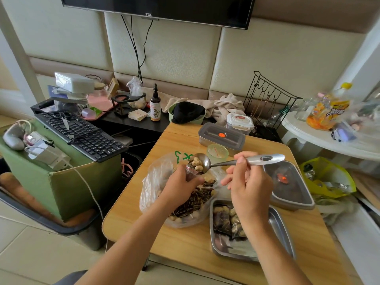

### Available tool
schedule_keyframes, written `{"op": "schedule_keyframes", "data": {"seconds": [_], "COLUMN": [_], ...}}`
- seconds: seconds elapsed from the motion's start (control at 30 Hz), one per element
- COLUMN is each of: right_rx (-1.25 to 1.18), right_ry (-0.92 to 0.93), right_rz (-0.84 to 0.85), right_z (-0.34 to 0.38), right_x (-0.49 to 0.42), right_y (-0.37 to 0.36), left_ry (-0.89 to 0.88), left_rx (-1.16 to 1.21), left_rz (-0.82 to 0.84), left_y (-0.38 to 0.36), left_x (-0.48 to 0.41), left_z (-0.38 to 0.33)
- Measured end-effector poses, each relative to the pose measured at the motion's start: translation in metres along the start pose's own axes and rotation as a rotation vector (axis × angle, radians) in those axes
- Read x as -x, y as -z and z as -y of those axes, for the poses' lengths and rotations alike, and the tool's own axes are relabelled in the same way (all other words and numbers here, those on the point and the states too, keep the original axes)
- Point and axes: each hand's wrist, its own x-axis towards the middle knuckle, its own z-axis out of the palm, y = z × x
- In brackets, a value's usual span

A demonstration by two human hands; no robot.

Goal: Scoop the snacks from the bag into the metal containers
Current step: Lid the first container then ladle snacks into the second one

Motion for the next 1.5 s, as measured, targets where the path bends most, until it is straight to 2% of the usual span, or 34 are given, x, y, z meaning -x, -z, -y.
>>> {"op": "schedule_keyframes", "data": {"seconds": [0.17, 0.3, 0.5, 0.73, 0.87, 1.17, 1.37, 1.5], "right_rx": [-0.133, -0.138, -0.069, 0.045, 0.105, 0.155, 0.167, 0.162], "right_ry": [-0.411, -0.447, -0.228, 0.192, 0.381, 0.454, 0.436, 0.475], "right_rz": [-0.064, -0.065, -0.004, 0.177, 0.198, 0.147, 0.098, 0.123], "right_z": [-0.007, -0.012, -0.005, -0.004, 0.003, 0.005, 0.002, 0.001], "right_x": [-0.007, -0.01, -0.007, -0.01, -0.009, -0.007, -0.007, -0.007], "right_y": [0.008, 0.011, 0.009, 0.014, 0.012, 0.011, 0.01, 0.011], "left_ry": [-0.046, -0.088, -0.055, -0.048, -0.042, -0.116, -0.129, -0.13], "left_rx": [-0.003, -0.069, -0.17, -0.089, 0.008, 0.128, 0.171, 0.161], "left_rz": [0.063, 0.075, 0.114, 0.069, 0.056, -0.027, -0.019, -0.019], "left_y": [0.002, 0.002, -0.002, -0.004, -0.005, -0.008, -0.007, -0.009], "left_x": [0.0, 0.0, -0.004, -0.007, -0.01, -0.013, -0.011, -0.014], "left_z": [0.004, 0.006, 0.009, 0.007, 0.006, 0.003, 0.005, 0.008]}}
